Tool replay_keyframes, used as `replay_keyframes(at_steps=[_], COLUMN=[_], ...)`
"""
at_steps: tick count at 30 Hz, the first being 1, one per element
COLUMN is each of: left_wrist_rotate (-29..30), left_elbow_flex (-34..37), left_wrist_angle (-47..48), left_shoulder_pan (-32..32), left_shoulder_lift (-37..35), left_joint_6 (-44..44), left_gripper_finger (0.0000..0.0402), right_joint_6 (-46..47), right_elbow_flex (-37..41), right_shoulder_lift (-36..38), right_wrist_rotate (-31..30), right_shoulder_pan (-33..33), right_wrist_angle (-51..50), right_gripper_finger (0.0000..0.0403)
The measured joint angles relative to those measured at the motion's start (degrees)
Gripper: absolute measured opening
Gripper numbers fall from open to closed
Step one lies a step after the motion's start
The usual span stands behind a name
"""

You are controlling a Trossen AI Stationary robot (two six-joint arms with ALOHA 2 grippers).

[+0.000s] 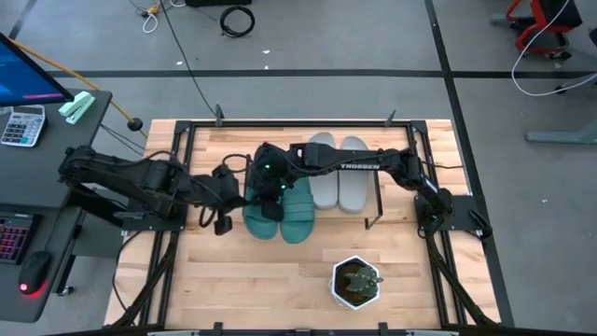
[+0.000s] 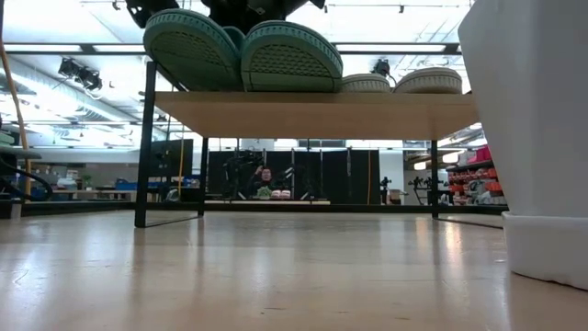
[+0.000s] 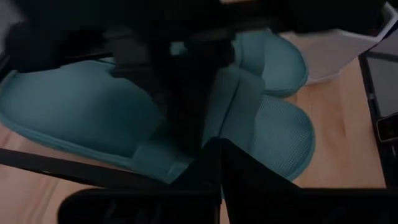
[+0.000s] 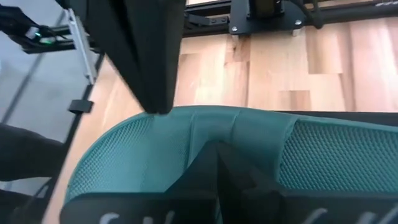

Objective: Pick and place slides into the shelf
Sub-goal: Put the green slide on the shelf

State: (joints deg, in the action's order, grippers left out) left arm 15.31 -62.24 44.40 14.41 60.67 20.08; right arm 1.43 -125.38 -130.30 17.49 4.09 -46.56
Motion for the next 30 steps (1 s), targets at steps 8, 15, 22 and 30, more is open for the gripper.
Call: replay_keyframes(at_steps=[8, 15, 22, 30], left_wrist_rotate=[0.44, 0.14, -0.99, -2.64], left_elbow_flex=[-0.02, -0.02, -0.02, -0.02], left_wrist_angle=[-0.05, 0.02, 3.39, 10.47], left_shoulder_pan=[-0.02, -0.02, -0.02, 0.69], left_shoulder_lift=[-2.41, -2.39, -2.36, -2.28], left_joint_6=[0.08, 0.12, 1.75, 4.82], left_gripper_finger=[0.0017, 0.0005, 0.0021, 0.0004], right_joint_6=[-1.41, -0.63, 0.49, 1.84], right_elbow_flex=[-0.02, 1.48, 2.49, 2.58], right_shoulder_lift=[0.07, 0.32, 0.44, 0.57], right_wrist_rotate=[-3.21, -2.54, -2.09, -1.63], right_shoulder_pan=[-0.3, -0.18, -0.17, 0.11], right_wrist_angle=[-1.61, -1.99, -0.07, -0.25], right_gripper_finger=[0.0, 0.0, 0.0, 0.0])
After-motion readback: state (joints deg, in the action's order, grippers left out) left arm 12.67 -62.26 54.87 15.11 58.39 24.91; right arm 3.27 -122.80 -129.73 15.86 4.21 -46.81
